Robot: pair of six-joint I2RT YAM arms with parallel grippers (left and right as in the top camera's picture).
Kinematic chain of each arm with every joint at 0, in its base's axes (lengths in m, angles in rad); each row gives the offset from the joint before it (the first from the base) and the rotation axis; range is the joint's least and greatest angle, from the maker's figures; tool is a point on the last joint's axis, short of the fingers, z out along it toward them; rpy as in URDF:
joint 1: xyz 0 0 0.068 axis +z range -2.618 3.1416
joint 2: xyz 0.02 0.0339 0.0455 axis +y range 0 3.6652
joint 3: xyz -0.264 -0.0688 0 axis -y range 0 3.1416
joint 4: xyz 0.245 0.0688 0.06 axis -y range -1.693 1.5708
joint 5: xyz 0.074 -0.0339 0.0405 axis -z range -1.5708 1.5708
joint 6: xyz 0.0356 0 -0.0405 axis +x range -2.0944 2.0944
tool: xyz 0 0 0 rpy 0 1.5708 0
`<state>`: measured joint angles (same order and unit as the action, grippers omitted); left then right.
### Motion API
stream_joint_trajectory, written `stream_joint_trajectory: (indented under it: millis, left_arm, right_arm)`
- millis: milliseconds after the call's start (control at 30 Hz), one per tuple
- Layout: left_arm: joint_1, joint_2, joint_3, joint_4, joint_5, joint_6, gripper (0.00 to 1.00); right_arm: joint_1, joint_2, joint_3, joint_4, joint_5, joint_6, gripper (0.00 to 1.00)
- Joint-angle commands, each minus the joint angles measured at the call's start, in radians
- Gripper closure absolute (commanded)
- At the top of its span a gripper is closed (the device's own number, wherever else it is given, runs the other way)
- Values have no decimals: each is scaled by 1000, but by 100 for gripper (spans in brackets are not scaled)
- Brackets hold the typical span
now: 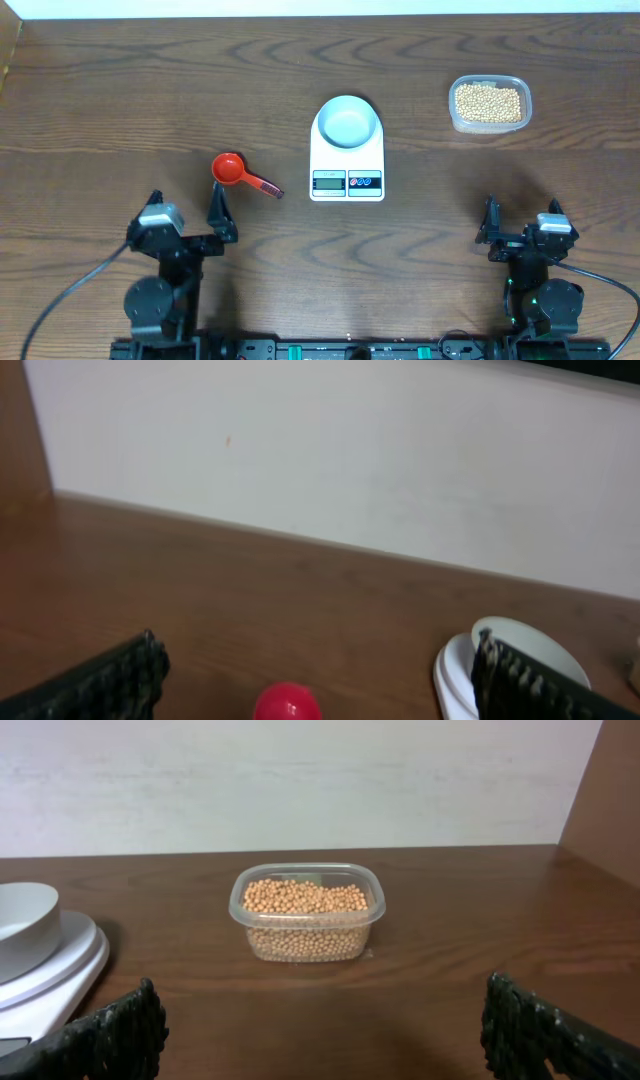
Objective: Scoop item into bowl and weigh 50g on scale
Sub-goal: 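Move the left gripper over the red scoop's bowl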
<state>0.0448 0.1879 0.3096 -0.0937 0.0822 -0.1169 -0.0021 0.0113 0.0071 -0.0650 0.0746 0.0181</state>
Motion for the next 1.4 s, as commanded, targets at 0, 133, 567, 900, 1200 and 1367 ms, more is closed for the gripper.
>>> stream_joint_trajectory:
  millis: [0, 133, 567, 900, 1200, 1367]
  left_arm:
    - [-1, 132, 135, -43, -58, -73, 1]
    - [-1, 316, 293, -198, -88, -160, 1]
    - [-1, 718, 500, -425, -98, -176, 1]
    - [-1, 834, 500, -421, -94, -173, 1]
    - [-1, 860, 500, -414, -90, -174, 1]
    - [-1, 860, 500, -410, -90, -174, 1]
  right_arm:
    - [9, -5, -2, -4, -6, 0, 1]
    - [9, -5, -2, -4, -6, 0, 1]
    - [9, -5, -2, -4, -6, 0, 1]
    - [9, -5, -2, -4, -6, 0, 1]
    - [9, -5, -2, -4, -6, 0, 1]
    - [9, -5, -2, -4, -6, 0, 1]
